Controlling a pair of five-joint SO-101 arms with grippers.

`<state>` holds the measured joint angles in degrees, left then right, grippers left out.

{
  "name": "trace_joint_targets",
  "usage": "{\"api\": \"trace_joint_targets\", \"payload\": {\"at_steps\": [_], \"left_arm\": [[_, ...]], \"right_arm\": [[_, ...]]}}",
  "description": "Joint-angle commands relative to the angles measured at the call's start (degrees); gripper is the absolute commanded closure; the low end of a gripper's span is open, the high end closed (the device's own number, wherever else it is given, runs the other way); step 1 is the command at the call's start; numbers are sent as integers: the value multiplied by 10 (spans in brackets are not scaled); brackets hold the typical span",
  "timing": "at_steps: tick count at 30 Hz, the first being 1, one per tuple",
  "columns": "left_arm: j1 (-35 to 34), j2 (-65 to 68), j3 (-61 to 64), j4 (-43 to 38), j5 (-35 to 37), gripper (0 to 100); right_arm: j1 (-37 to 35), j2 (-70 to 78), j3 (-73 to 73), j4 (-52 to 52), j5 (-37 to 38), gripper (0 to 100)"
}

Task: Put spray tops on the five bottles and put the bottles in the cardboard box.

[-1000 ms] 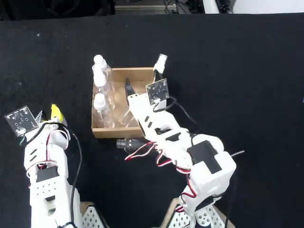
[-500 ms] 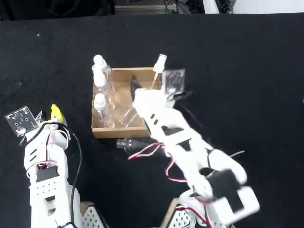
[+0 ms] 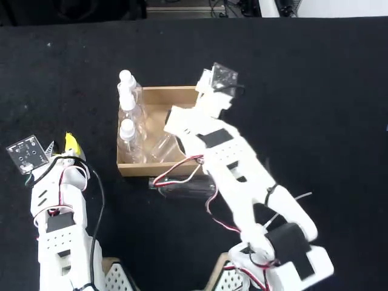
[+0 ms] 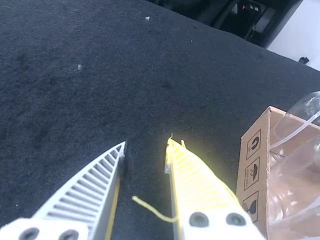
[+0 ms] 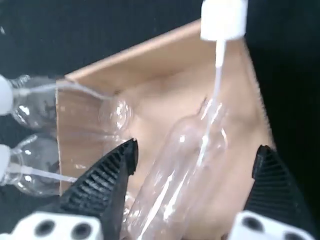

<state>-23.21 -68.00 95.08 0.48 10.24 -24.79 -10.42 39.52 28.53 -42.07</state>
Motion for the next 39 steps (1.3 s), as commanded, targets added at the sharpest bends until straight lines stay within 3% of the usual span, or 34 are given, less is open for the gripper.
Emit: {"api": "trace_joint_targets", "payload": {"at_steps": [1, 10, 39], "left_arm": [[3, -11, 5, -11, -5, 884], [3, -11, 5, -10, -5, 884], [1, -11, 5, -10, -5, 887]], "right_arm": [[-25, 14, -48, 3, -25, 672], [-31, 113, -96, -10, -53, 672], [-51, 160, -96, -8, -165, 673]]}}
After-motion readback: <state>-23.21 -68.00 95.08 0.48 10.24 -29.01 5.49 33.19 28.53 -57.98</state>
